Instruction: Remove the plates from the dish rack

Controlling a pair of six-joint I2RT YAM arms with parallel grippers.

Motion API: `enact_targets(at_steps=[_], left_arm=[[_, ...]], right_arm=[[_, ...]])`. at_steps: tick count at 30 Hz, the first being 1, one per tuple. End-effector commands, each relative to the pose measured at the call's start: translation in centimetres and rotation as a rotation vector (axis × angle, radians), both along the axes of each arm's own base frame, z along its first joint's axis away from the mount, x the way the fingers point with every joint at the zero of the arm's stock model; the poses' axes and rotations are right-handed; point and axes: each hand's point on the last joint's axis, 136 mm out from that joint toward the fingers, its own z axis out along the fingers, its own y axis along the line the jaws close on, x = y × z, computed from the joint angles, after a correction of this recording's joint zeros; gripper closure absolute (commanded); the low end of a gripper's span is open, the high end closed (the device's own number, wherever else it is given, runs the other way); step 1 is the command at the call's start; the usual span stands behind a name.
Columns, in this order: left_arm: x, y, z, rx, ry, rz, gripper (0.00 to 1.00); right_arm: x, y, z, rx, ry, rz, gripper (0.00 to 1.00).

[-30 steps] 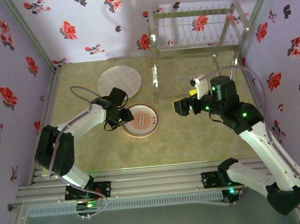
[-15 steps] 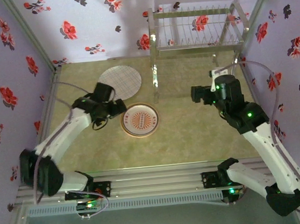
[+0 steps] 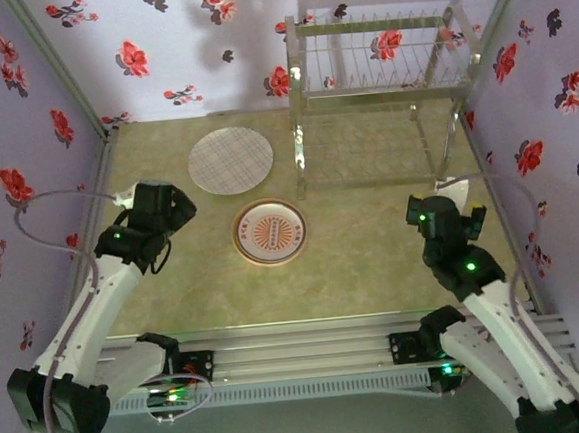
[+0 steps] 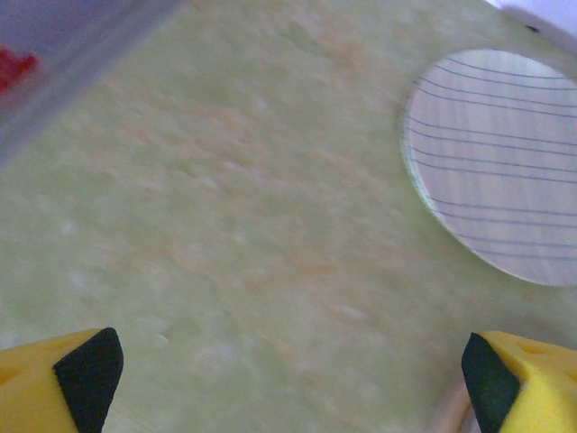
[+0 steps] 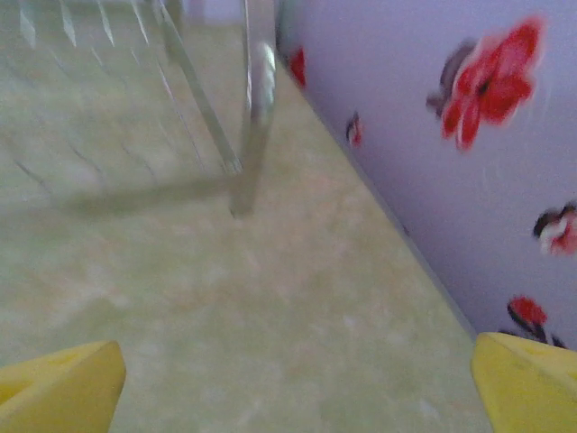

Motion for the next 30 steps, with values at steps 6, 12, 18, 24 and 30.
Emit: enact_targets(at_steps=[6, 12, 18, 24, 30], left_arm=[[2.7, 2.4, -4.8, 0.324, -0.026, -0.151, 0.00], [6.3, 2.0, -5.9, 0.333, -0.103, -0.253, 0.00], [7.4, 5.0, -8.2, 0.197, -0.259, -0.166, 0.00], [9.0, 4.5, -7.8, 0.244, -0.295, -0.277, 0.00], [9.8, 5.0, -10.1, 0.252, -0.338, -0.273, 0.00]], right_arm=[[6.2, 0.4, -4.0, 0.066, -0.130, 0.043, 0.01], [10.5, 1.0, -4.6, 0.134, -0.251, 0.153, 0.01], [12.2, 0.2, -7.1, 0.185, -0.338, 0.149, 0.01], [12.2, -1.0, -7.6, 0.176, -0.280, 0.062, 0.01], [12.2, -0.8, -7.6, 0.176, -0.271, 0.066, 0.01]])
